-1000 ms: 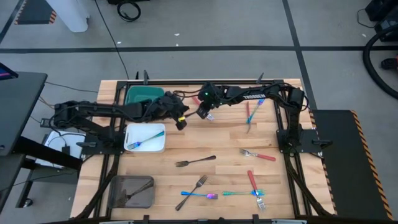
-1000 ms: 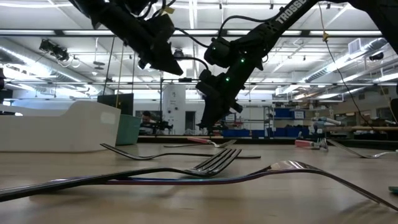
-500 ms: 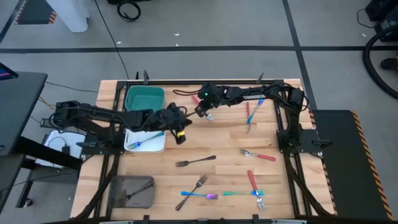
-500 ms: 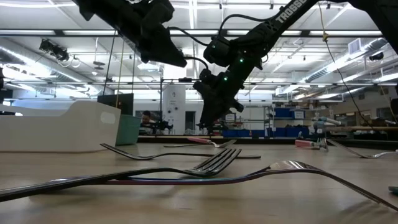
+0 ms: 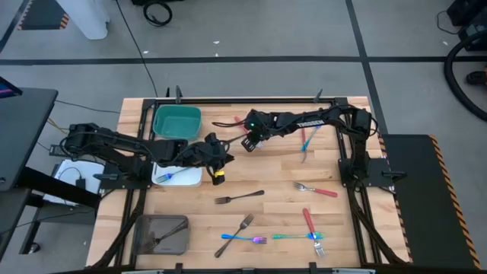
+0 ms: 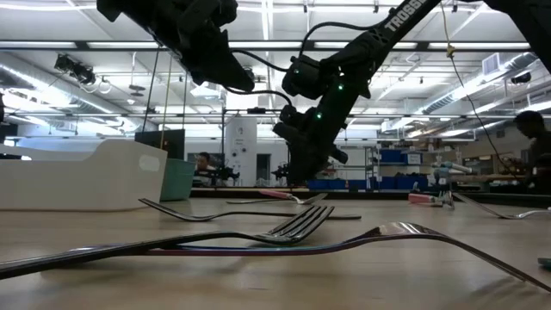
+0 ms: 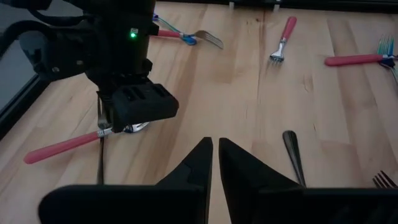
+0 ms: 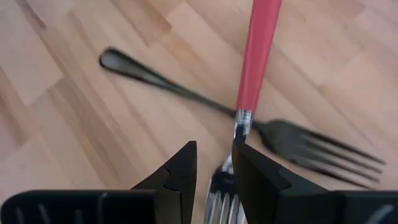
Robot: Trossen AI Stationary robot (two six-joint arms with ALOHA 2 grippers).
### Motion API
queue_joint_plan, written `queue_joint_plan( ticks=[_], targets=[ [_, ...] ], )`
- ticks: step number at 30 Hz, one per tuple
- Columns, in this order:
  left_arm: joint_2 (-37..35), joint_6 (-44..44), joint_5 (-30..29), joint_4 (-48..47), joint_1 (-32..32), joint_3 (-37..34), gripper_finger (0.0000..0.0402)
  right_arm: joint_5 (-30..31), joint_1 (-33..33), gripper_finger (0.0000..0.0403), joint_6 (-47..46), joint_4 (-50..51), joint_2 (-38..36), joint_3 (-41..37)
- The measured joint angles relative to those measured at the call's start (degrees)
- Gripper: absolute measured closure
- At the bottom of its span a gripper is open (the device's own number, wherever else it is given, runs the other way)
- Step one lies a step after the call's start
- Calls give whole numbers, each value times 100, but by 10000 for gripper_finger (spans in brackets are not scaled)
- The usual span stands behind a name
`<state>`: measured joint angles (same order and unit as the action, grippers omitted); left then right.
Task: Sort silverware by color (type)
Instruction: Put the pink fork into the green bin
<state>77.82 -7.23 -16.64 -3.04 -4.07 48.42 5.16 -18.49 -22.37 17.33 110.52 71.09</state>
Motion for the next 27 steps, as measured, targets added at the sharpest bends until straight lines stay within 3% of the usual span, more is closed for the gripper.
queue_joint_plan(
  ticks=[4, 27],
  targets=[
    [0, 8, 0, 1, 1, 0, 363, 381, 38, 293, 57, -9, 0, 0],
    [0, 37, 0, -65, 1, 0, 363, 542, 92, 293, 155, -283, 498, 21]
  ],
)
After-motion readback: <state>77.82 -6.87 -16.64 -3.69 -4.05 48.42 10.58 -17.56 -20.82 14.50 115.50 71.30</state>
